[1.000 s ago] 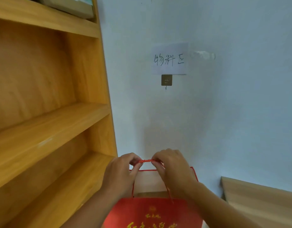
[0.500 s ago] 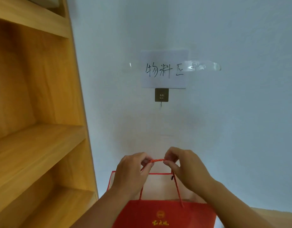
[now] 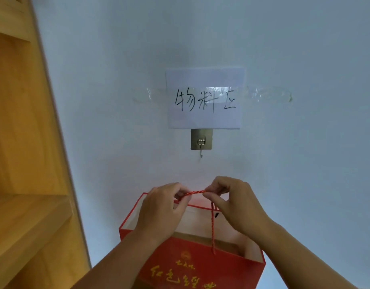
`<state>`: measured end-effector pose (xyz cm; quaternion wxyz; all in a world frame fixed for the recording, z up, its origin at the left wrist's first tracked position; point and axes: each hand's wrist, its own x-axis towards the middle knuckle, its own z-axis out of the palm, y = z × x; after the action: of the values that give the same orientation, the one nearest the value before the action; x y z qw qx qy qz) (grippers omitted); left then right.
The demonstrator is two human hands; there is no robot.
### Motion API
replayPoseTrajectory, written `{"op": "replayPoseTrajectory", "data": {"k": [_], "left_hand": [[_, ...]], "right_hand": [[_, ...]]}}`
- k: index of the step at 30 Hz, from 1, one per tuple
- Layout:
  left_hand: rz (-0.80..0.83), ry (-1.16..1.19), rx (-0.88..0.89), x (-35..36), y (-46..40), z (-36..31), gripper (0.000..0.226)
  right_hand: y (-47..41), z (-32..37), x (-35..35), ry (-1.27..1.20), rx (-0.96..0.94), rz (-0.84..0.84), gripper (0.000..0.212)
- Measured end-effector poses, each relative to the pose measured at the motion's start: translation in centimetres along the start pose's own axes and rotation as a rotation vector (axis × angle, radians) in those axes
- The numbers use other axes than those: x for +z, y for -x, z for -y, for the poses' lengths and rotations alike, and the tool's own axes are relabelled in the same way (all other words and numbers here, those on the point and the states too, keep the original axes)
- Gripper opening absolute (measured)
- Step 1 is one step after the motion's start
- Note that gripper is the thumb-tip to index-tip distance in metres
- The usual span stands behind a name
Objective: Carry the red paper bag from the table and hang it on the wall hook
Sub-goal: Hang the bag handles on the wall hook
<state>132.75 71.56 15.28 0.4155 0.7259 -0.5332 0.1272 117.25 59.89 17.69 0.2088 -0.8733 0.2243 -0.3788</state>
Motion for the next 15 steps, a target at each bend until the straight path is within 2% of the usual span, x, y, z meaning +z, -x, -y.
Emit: {"op": "replayPoseTrajectory", "data": {"k": [8,15], "left_hand": [[-0.062,-0.003,-0.010,0.4,-6.4,0.8,0.010],[-0.090,0.042,-0.019,1.0,-10.8,1.1,0.013]], "right_hand": [[-6.6,-1.9,-0.1,-0.143,-0.016,-0.069,0.007],[-10.8,-3.2,0.7,-0.114,-0.055,-0.201,0.009]]}}
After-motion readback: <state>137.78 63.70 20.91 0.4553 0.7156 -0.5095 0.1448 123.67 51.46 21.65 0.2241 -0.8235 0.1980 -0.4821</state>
